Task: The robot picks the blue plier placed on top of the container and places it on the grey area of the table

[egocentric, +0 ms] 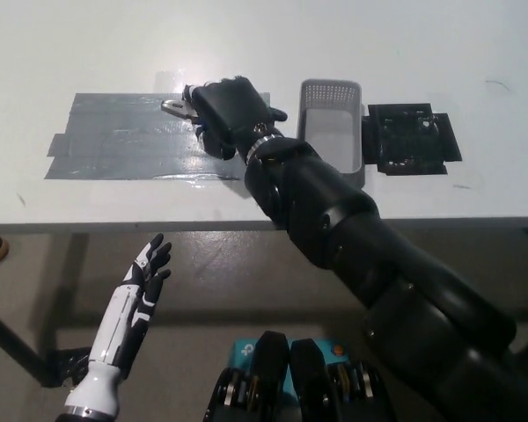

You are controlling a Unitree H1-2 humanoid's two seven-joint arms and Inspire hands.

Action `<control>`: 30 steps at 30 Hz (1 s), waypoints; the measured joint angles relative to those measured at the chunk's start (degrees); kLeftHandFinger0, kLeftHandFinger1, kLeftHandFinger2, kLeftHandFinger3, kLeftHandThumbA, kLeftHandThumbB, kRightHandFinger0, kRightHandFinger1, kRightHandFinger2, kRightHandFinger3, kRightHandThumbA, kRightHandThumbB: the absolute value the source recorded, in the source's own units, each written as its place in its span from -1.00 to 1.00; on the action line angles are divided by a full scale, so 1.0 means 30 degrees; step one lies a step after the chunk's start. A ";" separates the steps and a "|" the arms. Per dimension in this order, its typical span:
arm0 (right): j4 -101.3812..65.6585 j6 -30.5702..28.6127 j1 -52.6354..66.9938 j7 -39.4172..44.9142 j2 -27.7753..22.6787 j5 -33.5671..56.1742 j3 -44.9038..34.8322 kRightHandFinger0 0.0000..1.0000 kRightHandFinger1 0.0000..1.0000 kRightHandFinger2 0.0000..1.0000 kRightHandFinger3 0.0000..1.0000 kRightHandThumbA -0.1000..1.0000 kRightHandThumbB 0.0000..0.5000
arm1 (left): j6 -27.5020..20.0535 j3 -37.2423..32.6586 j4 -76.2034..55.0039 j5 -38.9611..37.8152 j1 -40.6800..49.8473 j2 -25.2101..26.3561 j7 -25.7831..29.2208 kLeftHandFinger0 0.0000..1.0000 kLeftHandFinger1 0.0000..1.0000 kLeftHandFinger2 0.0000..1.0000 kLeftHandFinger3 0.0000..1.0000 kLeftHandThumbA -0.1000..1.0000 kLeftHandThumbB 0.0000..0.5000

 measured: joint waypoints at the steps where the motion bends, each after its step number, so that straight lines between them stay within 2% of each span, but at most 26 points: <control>1: 0.0036 -0.0027 0.0015 0.0092 -0.0002 0.0025 -0.0066 1.00 1.00 1.00 1.00 -0.07 0.42 | 0.0023 -0.0015 -0.0078 0.0038 -0.0009 0.0007 0.0000 0.94 0.94 1.00 1.00 0.99 -1.00; 4: 0.0061 -0.0114 0.0024 0.0246 -0.0026 0.0095 -0.0283 1.00 1.00 1.00 1.00 0.10 0.40 | 0.0052 -0.0022 -0.0157 0.0113 -0.0057 0.0048 -0.0003 0.90 0.91 1.00 1.00 0.97 -1.00; 10: 0.0048 -0.0215 -0.0002 0.0315 -0.0275 0.0163 -0.0552 1.00 1.00 1.00 1.00 0.17 0.25 | 0.0051 -0.0108 -0.0156 0.0271 -0.0208 0.0154 -0.0014 0.95 0.93 1.00 1.00 1.00 -1.00; 13: 0.0034 -0.0347 -0.0049 0.0315 -0.0567 0.0219 -0.0668 1.00 1.00 1.00 1.00 0.35 0.24 | 0.0054 -0.0132 -0.0156 0.0295 -0.0338 0.0203 -0.0054 0.94 0.92 1.00 1.00 0.97 -1.00; 17: -0.0080 -0.0566 -0.0161 0.0306 -0.0892 0.0326 -0.0761 1.00 1.00 1.00 1.00 0.38 0.27 | 0.0054 -0.0136 -0.0156 0.0293 -0.0400 0.0201 -0.0069 0.95 0.93 1.00 1.00 0.96 -1.00; 21: -0.0301 -0.0907 -0.0359 0.0267 -0.1138 0.0463 -0.0987 1.00 1.00 1.00 1.00 0.60 0.28 | 0.0054 -0.0175 -0.0155 0.0350 -0.0418 0.0202 -0.0089 0.94 0.91 1.00 1.00 1.00 -1.00; 24: -0.0711 -0.1156 -0.0523 0.0208 -0.1288 0.0593 -0.1358 1.00 1.00 1.00 1.00 0.63 0.28 | 0.0054 -0.0243 -0.0156 0.0426 -0.0433 0.0195 -0.0108 0.94 0.91 1.00 1.00 1.00 -1.00; 26: -0.1298 -0.1409 -0.0540 0.0184 -0.1433 0.0732 -0.1681 1.00 1.00 1.00 1.00 0.79 0.21 | 0.0060 -0.0252 -0.0156 0.0458 -0.0434 0.0185 -0.0113 0.97 0.98 1.00 1.00 1.00 -0.97; 30: -0.4121 -0.1869 -0.0474 0.0336 -0.2233 0.1244 -0.2925 1.00 1.00 1.00 1.00 0.73 0.10 | 0.0073 -0.0230 -0.0155 0.0489 -0.0440 0.0156 -0.0110 1.00 1.00 1.00 1.00 1.00 -0.98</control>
